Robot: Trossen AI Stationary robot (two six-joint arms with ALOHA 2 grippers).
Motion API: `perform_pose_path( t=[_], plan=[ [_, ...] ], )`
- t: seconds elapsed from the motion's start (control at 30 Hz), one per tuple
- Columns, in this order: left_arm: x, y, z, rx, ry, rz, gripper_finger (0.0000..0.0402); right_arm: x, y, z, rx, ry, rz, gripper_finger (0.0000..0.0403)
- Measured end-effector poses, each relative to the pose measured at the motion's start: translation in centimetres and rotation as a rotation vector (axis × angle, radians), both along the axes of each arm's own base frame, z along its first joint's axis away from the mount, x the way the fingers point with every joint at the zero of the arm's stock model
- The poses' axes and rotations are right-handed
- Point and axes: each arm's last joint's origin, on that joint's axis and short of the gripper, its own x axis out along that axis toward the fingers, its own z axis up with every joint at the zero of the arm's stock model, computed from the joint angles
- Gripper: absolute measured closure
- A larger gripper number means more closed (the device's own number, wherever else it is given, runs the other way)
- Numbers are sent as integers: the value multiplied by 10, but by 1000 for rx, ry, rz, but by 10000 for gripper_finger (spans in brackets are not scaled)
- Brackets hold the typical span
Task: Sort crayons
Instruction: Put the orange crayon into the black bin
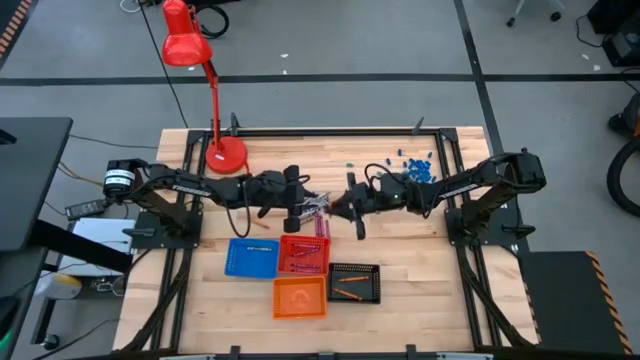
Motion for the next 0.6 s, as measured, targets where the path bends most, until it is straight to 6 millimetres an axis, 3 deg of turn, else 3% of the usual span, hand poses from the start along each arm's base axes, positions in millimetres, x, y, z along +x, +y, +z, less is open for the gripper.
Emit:
perform_pose_path(
  t=[0.17, 0.4, 0.6],
  plan=[
    [-6, -2, -1, -18, 52, 27, 269, -1, 20, -11, 119, 127, 95, 356],
    [-15, -13, 22, -1, -15, -14, 269, -8, 60, -25, 155, 279, 202, 355],
    [-24, -15, 29, 8, 7, -15, 269, -14, 79, -31, 253, 386, 209, 355]
  ],
)
